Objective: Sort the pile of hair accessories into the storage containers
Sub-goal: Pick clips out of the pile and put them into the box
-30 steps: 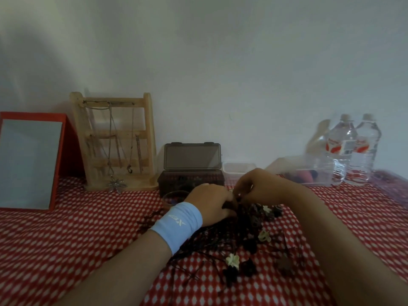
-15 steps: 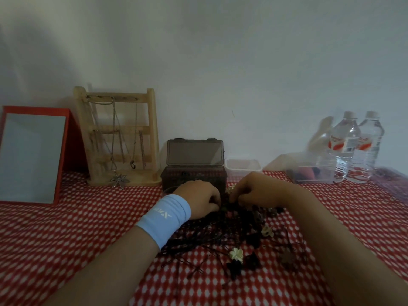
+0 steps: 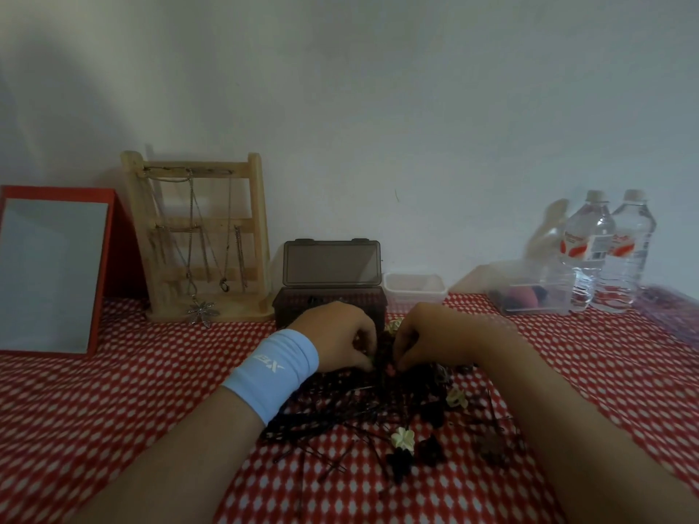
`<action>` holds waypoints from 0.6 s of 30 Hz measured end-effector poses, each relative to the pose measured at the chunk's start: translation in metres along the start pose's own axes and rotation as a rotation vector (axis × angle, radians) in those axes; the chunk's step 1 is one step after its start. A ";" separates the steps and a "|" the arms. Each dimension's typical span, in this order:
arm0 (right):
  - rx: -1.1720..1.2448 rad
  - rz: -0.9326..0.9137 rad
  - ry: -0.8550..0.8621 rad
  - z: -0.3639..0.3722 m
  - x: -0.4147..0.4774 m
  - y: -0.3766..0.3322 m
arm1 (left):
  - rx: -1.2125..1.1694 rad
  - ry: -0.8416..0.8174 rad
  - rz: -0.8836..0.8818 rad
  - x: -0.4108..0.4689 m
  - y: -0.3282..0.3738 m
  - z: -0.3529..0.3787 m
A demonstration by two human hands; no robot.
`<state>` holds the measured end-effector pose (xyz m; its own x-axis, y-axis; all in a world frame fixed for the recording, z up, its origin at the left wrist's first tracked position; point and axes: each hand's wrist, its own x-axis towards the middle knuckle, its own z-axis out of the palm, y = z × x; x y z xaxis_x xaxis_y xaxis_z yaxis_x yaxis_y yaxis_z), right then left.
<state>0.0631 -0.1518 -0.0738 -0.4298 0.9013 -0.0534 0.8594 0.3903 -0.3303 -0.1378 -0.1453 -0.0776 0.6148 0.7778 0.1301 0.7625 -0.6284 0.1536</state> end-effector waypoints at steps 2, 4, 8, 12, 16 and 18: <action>0.006 -0.002 0.012 0.001 0.000 0.001 | -0.046 -0.015 -0.019 -0.002 -0.002 -0.004; 0.007 -0.009 0.036 0.001 -0.002 0.000 | -0.102 -0.019 -0.026 -0.003 -0.002 -0.007; 0.052 -0.016 0.115 -0.004 -0.006 -0.001 | -0.141 0.013 -0.050 -0.004 -0.005 -0.012; 0.068 -0.055 0.069 -0.007 -0.007 -0.003 | -0.217 -0.009 -0.066 -0.005 -0.008 -0.011; 0.029 -0.074 -0.011 0.000 -0.003 -0.007 | -0.082 0.059 -0.088 -0.007 -0.013 -0.017; 0.014 -0.065 -0.011 0.003 0.000 -0.008 | -0.023 0.125 -0.114 -0.011 -0.020 -0.023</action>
<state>0.0551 -0.1559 -0.0740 -0.4877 0.8720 -0.0416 0.8256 0.4451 -0.3469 -0.1646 -0.1408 -0.0597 0.4938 0.8382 0.2314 0.8201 -0.5374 0.1965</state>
